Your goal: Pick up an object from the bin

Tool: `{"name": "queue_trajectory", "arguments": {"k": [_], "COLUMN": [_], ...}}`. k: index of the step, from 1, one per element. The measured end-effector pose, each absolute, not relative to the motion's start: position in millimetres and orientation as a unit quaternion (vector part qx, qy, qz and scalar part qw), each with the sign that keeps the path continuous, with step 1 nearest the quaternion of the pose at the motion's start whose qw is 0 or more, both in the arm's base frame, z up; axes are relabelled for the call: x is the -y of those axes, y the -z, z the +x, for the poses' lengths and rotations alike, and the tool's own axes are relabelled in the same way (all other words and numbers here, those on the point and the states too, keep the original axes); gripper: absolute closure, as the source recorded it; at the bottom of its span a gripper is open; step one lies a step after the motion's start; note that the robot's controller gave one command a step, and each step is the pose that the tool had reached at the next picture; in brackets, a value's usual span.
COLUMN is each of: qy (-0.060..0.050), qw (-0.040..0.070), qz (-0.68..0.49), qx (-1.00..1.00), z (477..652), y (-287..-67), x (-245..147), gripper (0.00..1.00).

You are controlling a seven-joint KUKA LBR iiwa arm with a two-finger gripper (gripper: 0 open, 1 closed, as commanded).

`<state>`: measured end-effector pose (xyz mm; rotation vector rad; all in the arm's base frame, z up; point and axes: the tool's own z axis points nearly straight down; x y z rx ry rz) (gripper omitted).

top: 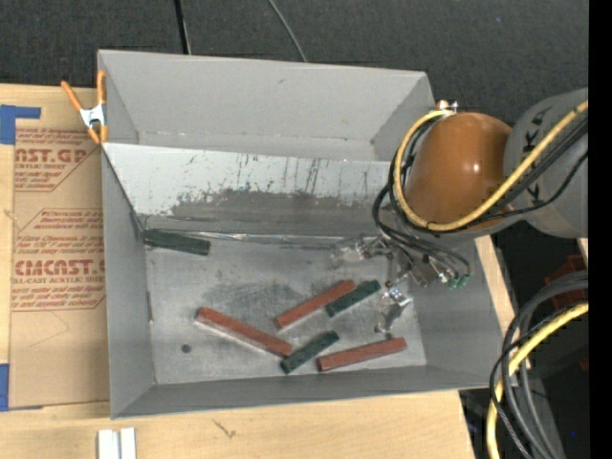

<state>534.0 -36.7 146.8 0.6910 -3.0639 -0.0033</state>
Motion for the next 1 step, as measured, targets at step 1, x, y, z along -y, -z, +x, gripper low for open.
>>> {"name": "queue_trajectory", "arguments": {"k": [1], "qy": [0.001], "qw": [-0.001], "qz": [0.220], "qx": [0.975], "z": [534.8], "y": [-147.6], "x": [36.8], "gripper": [0.00]}}
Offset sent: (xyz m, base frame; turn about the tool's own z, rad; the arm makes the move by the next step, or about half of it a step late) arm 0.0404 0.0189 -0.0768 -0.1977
